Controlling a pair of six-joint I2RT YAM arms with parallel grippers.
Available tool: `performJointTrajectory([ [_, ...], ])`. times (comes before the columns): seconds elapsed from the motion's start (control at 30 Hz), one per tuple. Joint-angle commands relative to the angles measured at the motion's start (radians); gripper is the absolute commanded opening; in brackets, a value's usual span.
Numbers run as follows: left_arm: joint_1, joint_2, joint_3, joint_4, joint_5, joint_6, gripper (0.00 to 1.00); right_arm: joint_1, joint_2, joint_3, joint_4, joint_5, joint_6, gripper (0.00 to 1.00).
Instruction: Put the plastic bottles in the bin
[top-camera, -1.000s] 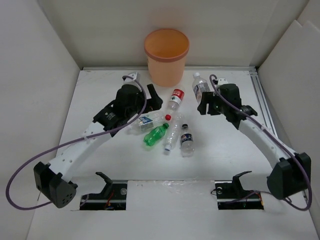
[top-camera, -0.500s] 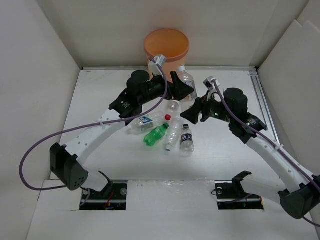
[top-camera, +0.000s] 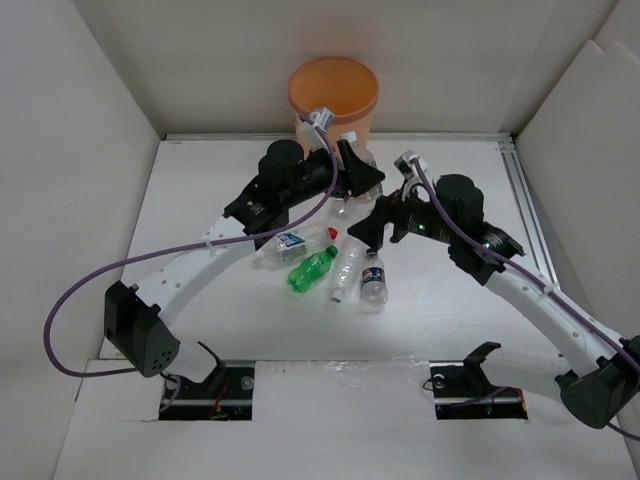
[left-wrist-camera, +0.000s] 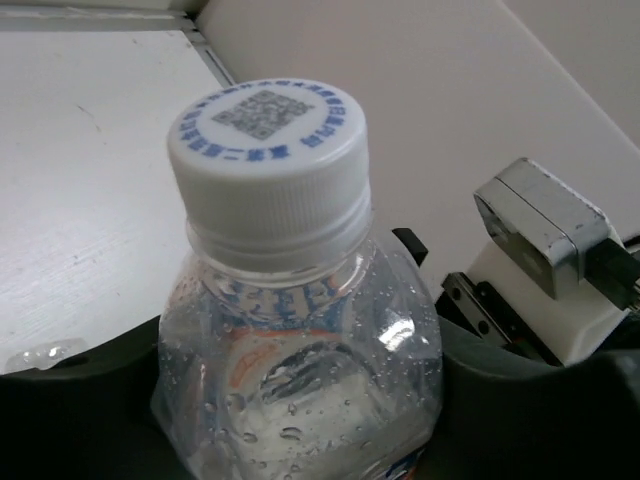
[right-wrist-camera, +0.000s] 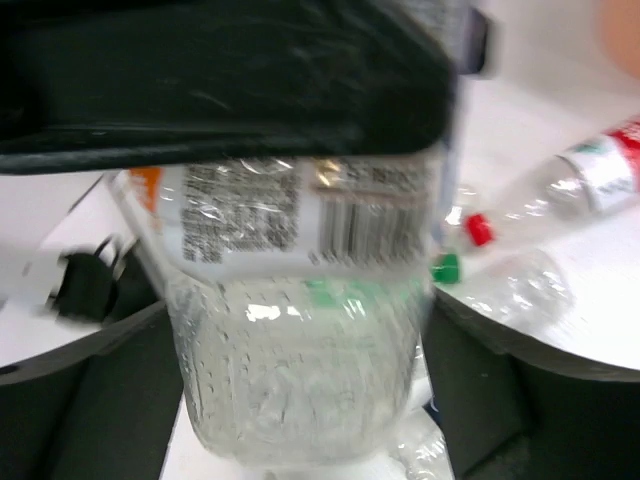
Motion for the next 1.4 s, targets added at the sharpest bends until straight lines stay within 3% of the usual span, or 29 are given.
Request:
performJointTrajectory([
  [0.0, -0.002, 0.028, 0.150, -0.096, -0.137, 0.052, 0.00, -0.020, -0.056, 0.045, 0.007, 0.154, 0.004, 0.97],
  [0.03, 0.011, 0.063, 0.190, -0.148, -0.228, 0.052, 0.00, -0.032, -0.068, 0.045, -0.018, 0.195, 0.004, 1.00],
  [0.07, 0.038, 0.082, 0.262, -0.159, -0.259, 0.052, 0.00, -0.041, -0.079, 0.045, -0.039, 0.284, 0.004, 1.00],
  [0.17, 0.113, 0.170, 0.366, -0.159, -0.374, 0.052, 0.00, -0.086, -0.123, 0.036, -0.107, 0.364, 0.004, 1.00],
  [0.23, 0.153, 0.233, 0.495, -0.150, -0.420, 0.052, 0.00, -0.121, -0.137, 0.016, -0.125, 0.354, -0.007, 1.00],
  [0.37, 0.250, 0.506, 0.792, -0.150, -0.421, 0.018, 0.00, -0.135, -0.148, -0.005, -0.125, 0.313, -0.016, 1.00],
  [0.43, 0.273, 0.586, 0.917, -0.100, -0.442, 0.018, 0.00, -0.135, -0.148, -0.014, -0.102, 0.285, -0.016, 1.00],
  [0.6, 0.294, 0.729, 0.966, 0.201, -0.528, 0.079, 0.00, -0.135, -0.137, -0.114, 0.037, 0.165, -0.004, 1.00],
  [0.77, 0.304, 0.882, 1.113, 0.345, -0.638, 0.182, 0.00, -0.080, -0.139, -0.183, 0.171, 0.131, -0.007, 1.00],
  [0.8, 0.304, 0.910, 1.142, 0.365, -0.638, 0.196, 0.04, -0.080, -0.113, -0.183, 0.171, 0.131, -0.016, 1.00],
  [0.9, 0.316, 0.967, 1.181, 0.430, -0.654, 0.192, 0.38, -0.071, -0.099, -0.183, 0.171, 0.131, -0.039, 1.00],
  [0.93, 0.316, 0.979, 1.181, 0.451, -0.637, 0.192, 0.79, -0.071, -0.086, -0.183, 0.171, 0.131, -0.039, 1.00],
  [0.97, 0.316, 0.988, 1.190, 0.468, -0.637, 0.183, 0.95, -0.071, -0.071, -0.174, 0.171, 0.131, -0.048, 1.00],
  [1.0, 0.328, 1.000, 1.204, 0.482, -0.637, 0.182, 1.00, -0.062, -0.071, -0.174, 0.171, 0.131, -0.048, 1.00],
  [1.1, 0.339, 1.001, 1.213, 0.482, -0.577, 0.161, 1.00, -0.051, -0.030, -0.174, 0.162, 0.167, -0.048, 1.00],
  [1.23, 0.339, 0.924, 1.180, 0.447, -0.517, 0.172, 1.00, 0.010, 0.062, -0.137, 0.059, 0.396, -0.021, 1.00],
  [1.37, 0.317, 0.777, 1.109, 0.262, -0.507, 0.260, 1.00, 0.063, 0.206, -0.071, -0.075, 0.510, 0.024, 1.00],
])
